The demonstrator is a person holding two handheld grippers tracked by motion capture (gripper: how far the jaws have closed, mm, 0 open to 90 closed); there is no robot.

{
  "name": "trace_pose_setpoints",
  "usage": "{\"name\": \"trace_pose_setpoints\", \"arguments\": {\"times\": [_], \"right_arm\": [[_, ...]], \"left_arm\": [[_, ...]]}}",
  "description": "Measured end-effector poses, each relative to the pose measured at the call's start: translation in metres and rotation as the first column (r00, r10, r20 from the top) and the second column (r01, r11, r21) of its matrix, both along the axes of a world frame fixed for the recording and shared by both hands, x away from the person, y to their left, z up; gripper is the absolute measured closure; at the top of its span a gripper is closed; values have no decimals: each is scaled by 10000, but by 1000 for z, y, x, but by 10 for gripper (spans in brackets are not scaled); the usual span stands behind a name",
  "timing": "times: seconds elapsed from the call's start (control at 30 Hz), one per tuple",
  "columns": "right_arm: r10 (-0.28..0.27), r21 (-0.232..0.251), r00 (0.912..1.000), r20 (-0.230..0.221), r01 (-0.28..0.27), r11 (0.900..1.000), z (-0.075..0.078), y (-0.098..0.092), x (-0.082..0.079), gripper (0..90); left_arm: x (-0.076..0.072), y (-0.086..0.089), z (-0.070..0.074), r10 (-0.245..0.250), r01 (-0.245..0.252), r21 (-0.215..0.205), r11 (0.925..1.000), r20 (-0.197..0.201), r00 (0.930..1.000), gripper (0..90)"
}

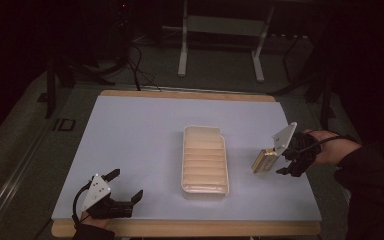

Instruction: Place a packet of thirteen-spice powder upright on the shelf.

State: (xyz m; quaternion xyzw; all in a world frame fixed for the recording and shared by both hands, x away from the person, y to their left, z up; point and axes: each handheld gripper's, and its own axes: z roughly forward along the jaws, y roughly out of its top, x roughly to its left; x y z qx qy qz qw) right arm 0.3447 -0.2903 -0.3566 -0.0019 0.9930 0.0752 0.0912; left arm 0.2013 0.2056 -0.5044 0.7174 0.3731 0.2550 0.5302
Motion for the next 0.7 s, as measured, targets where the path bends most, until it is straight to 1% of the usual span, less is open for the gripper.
{"name": "trace_pose_setpoints", "arguments": {"times": [0.07, 0.13, 0.17, 0.23, 0.3, 0.4, 0.43, 0.63, 0.7], "right_arm": [[115, 33, 9997, 203, -116, 9999, -3, 0, 6, 323], [138, 69, 9997, 199, -139, 9999, -5, 0, 13, 327], [150, 94, 9995, 271, -152, 9998, -6, -1, 16, 349], [66, 98, 9999, 118, -67, 9999, -9, -1, 23, 355], [58, 67, 10000, 27, -59, 10000, -12, -1, 30, 379], [86, 70, 10000, -50, -85, 9999, -18, -2, 39, 386], [88, 82, 9998, -156, -87, 9999, -20, -2, 41, 401], [81, -213, 9989, -460, -91, 9997, -35, -2, 50, 448], [102, -316, 9988, -480, -117, 9994, -39, -2, 52, 493]], "left_arm": [[0, 0, 0, -38, 38, 3, 10000, 7, 10000, 0], [0, 0, 0, -39, 39, 16, 10000, 5, 10000, 0], [0, 0, 0, -41, 41, 19, 10000, -3, 10000, 0], [0, 0, -1, -54, 54, 24, 10000, -29, 10000, 0], [0, 0, -1, -66, 66, -14, 10000, -37, 10000, 0], [0, -1, 0, -131, 131, -36, 9999, -9, 9999, 0], [0, -1, 0, -170, 170, -10, 9999, 8, 9999, 0], [0, -1, -1, -195, 195, -4, 9998, -32, 9998, 0], [0, -1, -1, -198, 198, 0, 9998, -47, 9998, 0]]}}
